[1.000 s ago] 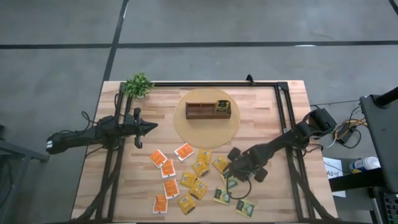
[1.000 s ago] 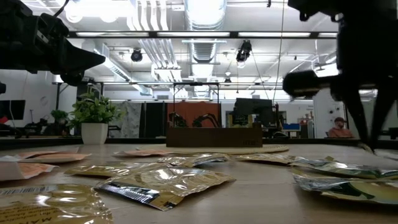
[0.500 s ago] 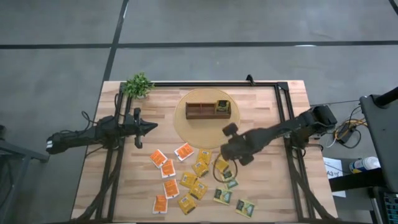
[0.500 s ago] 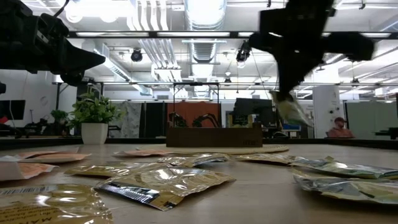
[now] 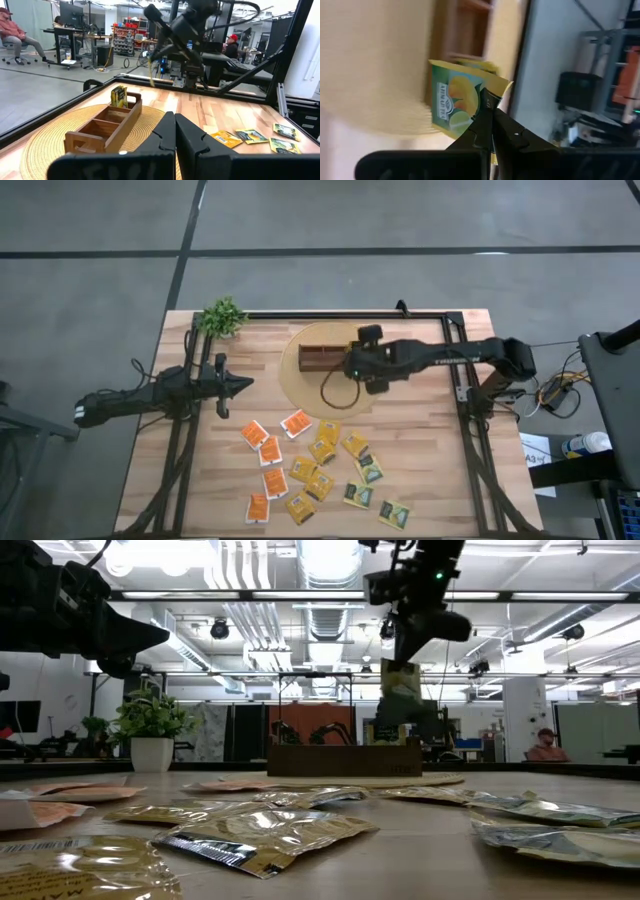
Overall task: Pick & Place Tea
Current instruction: Put the yellow tea bag into the right section of the wooden organizer, then put the top yellow tea bag into the right section of the wooden organizer
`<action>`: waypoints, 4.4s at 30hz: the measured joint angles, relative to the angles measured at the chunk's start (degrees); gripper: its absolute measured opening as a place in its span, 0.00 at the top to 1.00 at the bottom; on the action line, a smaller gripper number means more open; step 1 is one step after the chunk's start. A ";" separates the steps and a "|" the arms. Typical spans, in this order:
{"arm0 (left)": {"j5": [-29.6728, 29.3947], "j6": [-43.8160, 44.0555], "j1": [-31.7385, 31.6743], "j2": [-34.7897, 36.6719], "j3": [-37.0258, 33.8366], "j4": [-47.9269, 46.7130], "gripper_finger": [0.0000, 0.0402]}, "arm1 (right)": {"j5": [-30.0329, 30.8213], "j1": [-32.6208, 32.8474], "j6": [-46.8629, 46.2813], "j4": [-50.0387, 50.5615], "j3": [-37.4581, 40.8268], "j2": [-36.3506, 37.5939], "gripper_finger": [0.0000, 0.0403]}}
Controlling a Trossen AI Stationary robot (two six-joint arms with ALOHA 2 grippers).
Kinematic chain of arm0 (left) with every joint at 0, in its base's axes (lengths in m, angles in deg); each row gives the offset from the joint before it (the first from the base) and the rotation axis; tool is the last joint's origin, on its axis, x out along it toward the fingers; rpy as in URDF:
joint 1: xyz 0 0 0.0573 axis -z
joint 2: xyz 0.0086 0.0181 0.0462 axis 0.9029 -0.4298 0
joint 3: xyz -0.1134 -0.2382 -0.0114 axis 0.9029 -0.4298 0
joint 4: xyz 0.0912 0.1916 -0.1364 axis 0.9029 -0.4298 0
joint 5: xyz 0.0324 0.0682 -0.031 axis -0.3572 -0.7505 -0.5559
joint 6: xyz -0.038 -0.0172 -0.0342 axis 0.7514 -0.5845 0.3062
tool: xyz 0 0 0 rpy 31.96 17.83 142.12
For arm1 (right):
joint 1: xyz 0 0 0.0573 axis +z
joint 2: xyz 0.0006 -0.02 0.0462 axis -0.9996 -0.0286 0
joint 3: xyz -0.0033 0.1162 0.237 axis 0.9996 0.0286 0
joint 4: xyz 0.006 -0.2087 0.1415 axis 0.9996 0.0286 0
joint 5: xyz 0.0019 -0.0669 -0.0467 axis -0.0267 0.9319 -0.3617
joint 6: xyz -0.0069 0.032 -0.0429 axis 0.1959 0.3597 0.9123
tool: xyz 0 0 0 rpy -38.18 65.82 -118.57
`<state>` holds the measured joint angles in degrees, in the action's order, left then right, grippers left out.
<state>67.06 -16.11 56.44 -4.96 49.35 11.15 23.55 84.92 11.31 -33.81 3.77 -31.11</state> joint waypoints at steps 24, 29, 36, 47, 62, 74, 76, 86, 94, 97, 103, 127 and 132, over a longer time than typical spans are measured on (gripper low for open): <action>0.00 0.01 0.00 0.00 0.00 0.00 1.00 | 2.94 -6.81 1.50 -8.82 2.02 -7.49 0.98; 0.00 0.02 -0.01 -0.02 0.00 0.00 1.00 | 3.67 -7.24 1.46 -10.12 3.85 -8.58 0.98; 0.00 0.00 -0.01 -0.02 0.00 0.00 1.00 | 3.80 -7.21 1.23 -13.18 6.05 -8.70 0.98; 0.00 0.00 0.01 -0.02 0.00 0.00 1.00 | 3.76 -7.24 2.92 -14.11 6.12 -8.69 0.98; 0.00 0.00 0.00 -0.03 0.00 0.00 1.00 | 3.32 -7.34 0.90 -14.03 6.71 -9.14 0.96; 0.00 0.01 0.01 -0.03 0.00 0.00 1.00 | 3.15 -7.34 -0.31 -14.00 7.65 -9.14 0.74; 0.00 0.01 0.00 -0.04 0.00 0.00 1.00 | 3.15 -7.34 -0.09 -13.97 7.65 -9.14 0.72; 0.00 0.00 0.00 -0.04 0.00 0.00 1.00 | 3.63 -5.62 1.37 -13.11 7.67 -3.72 0.70; 0.00 0.00 0.00 -0.03 0.00 0.00 1.00 | -1.98 -2.42 0.82 -9.94 7.65 6.29 0.70; 0.00 0.00 0.01 -0.02 0.00 0.00 1.00 | -5.58 -1.33 -1.00 -7.81 7.96 9.29 0.70; 0.00 0.01 0.00 -0.02 0.00 0.00 1.00 | -8.95 2.78 -3.55 -7.10 11.81 13.09 0.70; 0.00 0.00 0.01 -0.02 0.00 0.00 1.00 | -28.15 28.42 -19.47 -9.15 15.76 7.14 0.70; 0.00 0.00 0.01 -0.04 0.00 0.00 1.00 | -28.60 28.30 -18.66 -9.16 11.12 2.25 0.70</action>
<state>67.06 -16.11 56.45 -5.01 49.35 11.15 -5.05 113.22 -7.35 -42.96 14.89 -28.86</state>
